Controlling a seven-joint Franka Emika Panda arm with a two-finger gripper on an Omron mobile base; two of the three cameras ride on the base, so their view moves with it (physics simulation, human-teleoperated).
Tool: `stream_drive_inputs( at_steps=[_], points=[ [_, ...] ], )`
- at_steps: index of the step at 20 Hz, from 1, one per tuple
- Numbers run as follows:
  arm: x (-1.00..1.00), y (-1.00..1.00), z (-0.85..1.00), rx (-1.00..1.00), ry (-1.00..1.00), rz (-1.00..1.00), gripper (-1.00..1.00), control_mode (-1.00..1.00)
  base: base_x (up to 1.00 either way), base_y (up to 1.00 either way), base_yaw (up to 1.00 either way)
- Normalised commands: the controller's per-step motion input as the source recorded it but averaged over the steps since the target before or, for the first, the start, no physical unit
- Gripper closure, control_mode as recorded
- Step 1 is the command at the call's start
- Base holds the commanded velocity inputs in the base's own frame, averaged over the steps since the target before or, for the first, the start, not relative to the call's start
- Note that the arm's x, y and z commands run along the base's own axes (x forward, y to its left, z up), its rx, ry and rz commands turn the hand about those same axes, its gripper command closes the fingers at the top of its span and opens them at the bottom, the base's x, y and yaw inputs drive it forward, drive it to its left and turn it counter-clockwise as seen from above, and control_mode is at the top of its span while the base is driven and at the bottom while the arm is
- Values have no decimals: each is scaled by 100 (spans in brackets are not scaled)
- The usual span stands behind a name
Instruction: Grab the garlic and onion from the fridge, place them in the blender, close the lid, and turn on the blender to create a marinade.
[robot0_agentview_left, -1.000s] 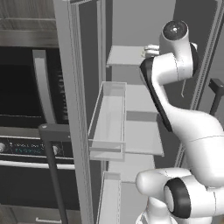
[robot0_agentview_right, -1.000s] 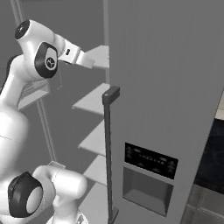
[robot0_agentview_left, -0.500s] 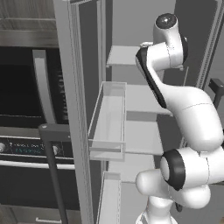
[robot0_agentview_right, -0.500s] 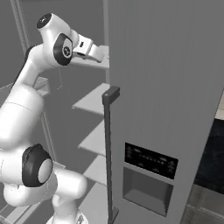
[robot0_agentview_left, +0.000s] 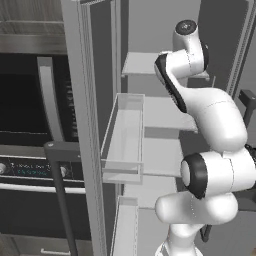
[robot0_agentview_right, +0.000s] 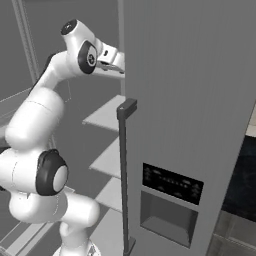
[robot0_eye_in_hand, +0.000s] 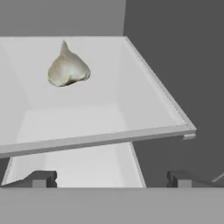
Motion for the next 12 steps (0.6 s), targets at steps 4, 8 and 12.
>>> stream_drive_inputs(
  at_steps=[4,8,12],
  points=[
    [64,-3,-3,0,12,2,-100,-100,0,0,0],
    [62,0,0,0,13,1,-100,-100,0,0,0],
    [62,-1,0,1,13,1,-100,-100,0,0,0]
  ],
)
